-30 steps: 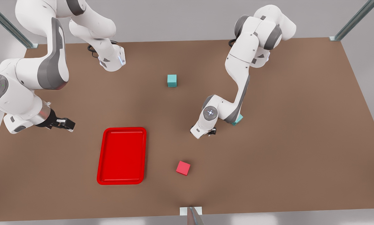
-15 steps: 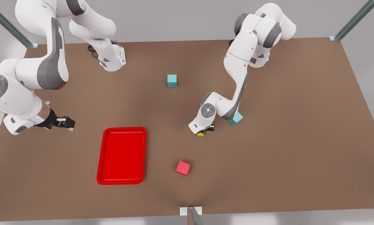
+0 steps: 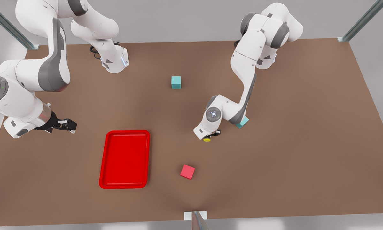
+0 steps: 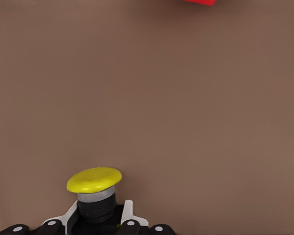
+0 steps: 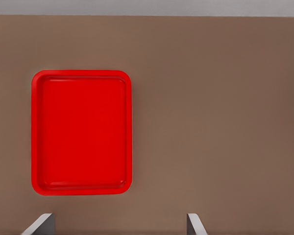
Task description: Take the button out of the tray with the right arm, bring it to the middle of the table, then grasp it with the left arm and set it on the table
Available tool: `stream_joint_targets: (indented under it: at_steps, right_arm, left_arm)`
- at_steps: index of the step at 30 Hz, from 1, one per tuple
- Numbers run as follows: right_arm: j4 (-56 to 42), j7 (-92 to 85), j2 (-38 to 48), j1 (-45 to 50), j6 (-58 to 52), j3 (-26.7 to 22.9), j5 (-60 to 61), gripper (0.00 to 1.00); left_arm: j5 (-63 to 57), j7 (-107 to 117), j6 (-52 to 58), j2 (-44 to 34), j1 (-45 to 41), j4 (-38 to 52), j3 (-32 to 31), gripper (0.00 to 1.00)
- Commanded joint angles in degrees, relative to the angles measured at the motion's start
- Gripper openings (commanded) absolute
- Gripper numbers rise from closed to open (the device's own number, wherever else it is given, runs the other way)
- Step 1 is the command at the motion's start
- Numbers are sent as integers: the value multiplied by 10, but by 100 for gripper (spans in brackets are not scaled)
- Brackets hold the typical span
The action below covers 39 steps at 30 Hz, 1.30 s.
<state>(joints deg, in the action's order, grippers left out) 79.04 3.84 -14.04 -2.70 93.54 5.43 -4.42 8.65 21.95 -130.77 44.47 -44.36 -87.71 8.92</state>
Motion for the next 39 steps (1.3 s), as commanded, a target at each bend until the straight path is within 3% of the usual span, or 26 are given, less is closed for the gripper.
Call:
stream_joint_targets:
  at_steps: [1, 3, 6, 11, 15, 21, 26, 35, 36, 37, 39]
  right_arm:
    - [0, -16, 1, 1, 0, 0, -8, 100]
    - [0, -16, 1, 2, 0, 0, -8, 100]
    - [0, -16, 1, 1, 0, 0, -9, 100]
    - [0, -16, 1, 1, 0, 0, -9, 100]
    - [0, -16, 1, 1, 0, 0, -9, 100]
    - [0, -16, 1, 8, 0, 1, -28, 100]
    - [0, -16, 1, 8, 0, 0, -29, 100]
    - [0, -16, 1, 8, 0, 0, -29, 100]
    - [0, -16, 1, 8, 0, 1, -29, 100]
    - [0, -16, 1, 8, 0, 1, -29, 100]
    - [0, -16, 1, 8, 0, 1, -29, 100]
  left_arm:
    - [-9, 17, 156, -1, -8, 29, 24, 33]
    - [-11, 220, 178, -1, -8, 60, 40, 34]
    - [-122, 728, 177, 0, -7, 107, 57, 34]
    - [-457, 1234, 216, 16, -11, 127, 81, 34]
    - [-585, 1349, 310, 48, -22, 125, 81, 34]
    - [-678, 1430, 293, 128, -23, 126, 80, 34]
    - [-707, 1449, 261, 185, -21, 126, 80, 34]
    - [-722, 1443, 242, 201, -20, 125, 80, 34]
    - [-722, 1440, 243, 201, -20, 125, 80, 51]
    - [-721, 1435, 245, 201, -21, 125, 80, 100]
    - [-721, 1435, 248, 201, -23, 122, 80, 100]
